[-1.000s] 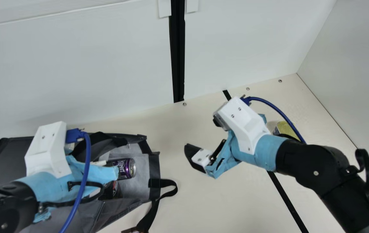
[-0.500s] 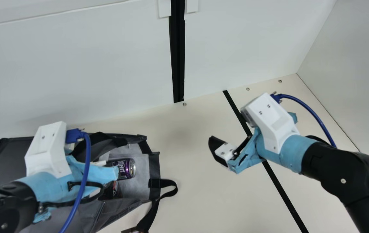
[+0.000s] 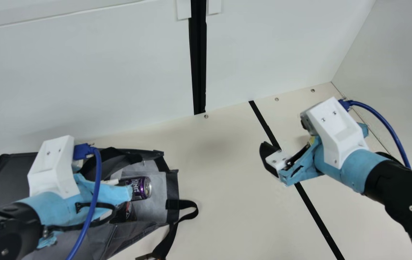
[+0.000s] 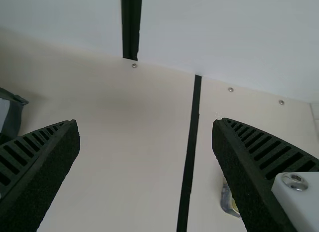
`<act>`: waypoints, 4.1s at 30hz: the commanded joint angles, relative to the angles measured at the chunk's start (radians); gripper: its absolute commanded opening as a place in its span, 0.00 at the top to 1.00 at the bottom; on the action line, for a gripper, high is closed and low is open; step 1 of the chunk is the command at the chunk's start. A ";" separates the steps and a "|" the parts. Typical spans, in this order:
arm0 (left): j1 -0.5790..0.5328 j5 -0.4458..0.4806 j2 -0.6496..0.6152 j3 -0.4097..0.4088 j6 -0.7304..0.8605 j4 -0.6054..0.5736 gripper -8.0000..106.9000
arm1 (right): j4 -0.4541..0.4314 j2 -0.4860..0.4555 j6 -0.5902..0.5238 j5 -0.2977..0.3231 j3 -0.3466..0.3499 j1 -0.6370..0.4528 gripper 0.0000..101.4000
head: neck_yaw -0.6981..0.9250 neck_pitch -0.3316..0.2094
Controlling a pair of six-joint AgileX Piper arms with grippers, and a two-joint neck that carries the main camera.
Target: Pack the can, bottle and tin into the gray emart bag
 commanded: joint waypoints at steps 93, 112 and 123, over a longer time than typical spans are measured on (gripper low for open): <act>0.000 0.000 0.000 0.000 0.000 0.000 0.84 | -0.341 -0.083 0.331 0.480 -0.316 -0.280 0.10 | -0.001 -0.023; 0.000 0.000 0.000 0.000 0.000 0.000 0.84 | -0.300 -0.041 0.275 0.480 -0.312 -0.343 0.10 | -0.001 -0.023; 0.000 0.000 0.000 0.000 0.000 0.000 0.84 | -0.269 0.023 0.227 0.480 -0.341 -0.389 0.10 | -0.001 -0.023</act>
